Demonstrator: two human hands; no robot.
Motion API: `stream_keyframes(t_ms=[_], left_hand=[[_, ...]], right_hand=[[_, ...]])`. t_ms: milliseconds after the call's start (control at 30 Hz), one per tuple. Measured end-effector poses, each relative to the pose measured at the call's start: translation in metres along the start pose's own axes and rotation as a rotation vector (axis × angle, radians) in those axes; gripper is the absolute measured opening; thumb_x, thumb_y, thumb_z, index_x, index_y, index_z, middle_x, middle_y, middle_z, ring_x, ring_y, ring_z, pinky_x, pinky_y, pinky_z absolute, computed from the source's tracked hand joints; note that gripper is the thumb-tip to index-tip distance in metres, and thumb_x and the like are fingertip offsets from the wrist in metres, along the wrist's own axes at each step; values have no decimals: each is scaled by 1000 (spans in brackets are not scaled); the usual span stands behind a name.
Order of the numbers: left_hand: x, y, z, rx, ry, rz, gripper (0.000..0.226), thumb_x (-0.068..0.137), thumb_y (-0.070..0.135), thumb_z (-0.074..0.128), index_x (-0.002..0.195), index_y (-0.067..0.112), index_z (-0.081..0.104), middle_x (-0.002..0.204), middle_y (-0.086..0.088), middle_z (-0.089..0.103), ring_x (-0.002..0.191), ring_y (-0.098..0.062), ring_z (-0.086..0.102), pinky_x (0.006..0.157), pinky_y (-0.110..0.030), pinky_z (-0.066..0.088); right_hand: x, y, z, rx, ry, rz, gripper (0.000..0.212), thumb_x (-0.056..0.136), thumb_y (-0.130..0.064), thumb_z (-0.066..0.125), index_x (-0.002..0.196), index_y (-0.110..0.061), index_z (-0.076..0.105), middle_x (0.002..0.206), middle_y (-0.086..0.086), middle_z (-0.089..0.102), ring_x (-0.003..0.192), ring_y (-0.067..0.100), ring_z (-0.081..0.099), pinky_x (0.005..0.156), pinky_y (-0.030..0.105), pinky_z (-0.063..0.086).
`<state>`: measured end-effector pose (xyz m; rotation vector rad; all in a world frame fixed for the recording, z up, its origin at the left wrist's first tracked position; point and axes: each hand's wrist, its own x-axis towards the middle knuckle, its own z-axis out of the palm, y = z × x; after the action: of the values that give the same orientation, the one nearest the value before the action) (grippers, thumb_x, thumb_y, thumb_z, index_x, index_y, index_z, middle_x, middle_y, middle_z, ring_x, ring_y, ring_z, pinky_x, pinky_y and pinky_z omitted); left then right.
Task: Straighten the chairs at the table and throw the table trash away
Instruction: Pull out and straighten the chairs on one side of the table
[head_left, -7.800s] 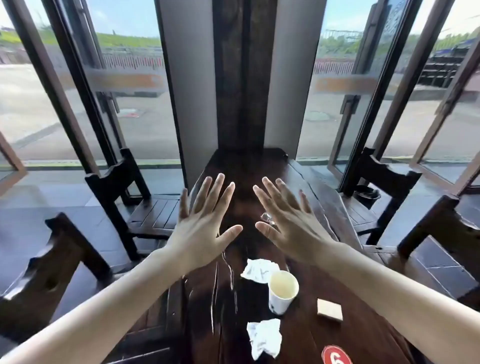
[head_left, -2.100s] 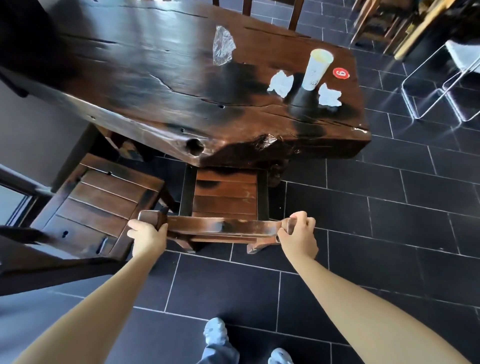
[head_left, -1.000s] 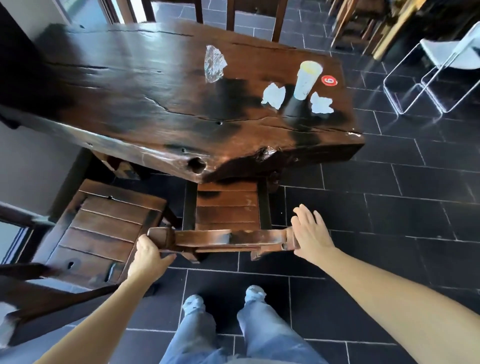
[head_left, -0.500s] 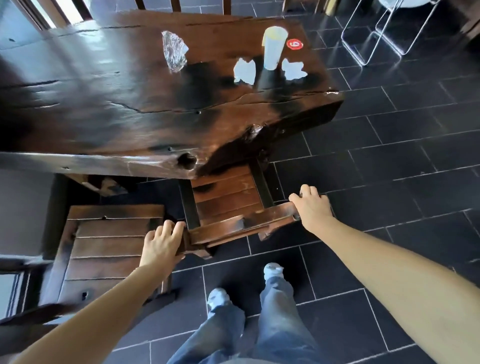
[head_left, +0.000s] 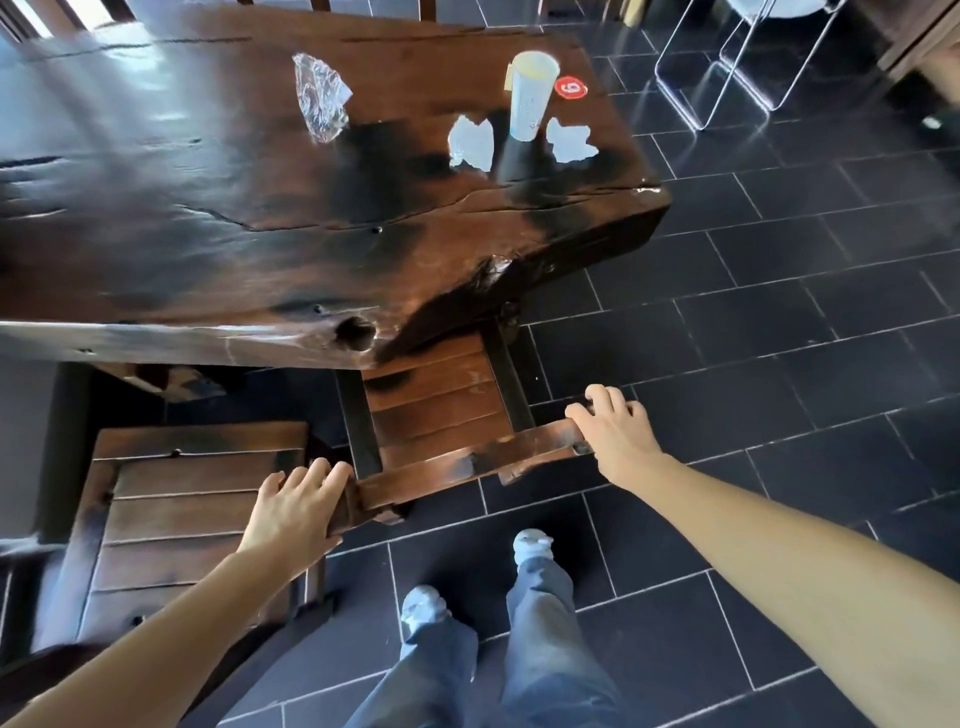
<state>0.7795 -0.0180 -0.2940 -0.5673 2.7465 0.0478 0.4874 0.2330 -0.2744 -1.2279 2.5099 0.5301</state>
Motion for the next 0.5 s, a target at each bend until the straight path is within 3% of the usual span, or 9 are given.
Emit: stream_keyframes(t_ms=[167,500], left_hand=[[7,-9,-4,-12,0,18,78,38,39,87,107,24,54,86,2,57,76,-25,62,70,-41,50],[7,-18,-4,-22,20,-2,79,37,35,88,108,25,53,88,1,57,77,-26,63,73,-43,50]], right_hand=[[9,7,2,-30,3,-93,67,80,-11,73,136,-24,38,158,11,9,147,31,5,114,59,11],[7,-5,-2,44,-5,-44,69,79,-12,73,137,-25,38,150,9,27,139,30,24,114,54,22]])
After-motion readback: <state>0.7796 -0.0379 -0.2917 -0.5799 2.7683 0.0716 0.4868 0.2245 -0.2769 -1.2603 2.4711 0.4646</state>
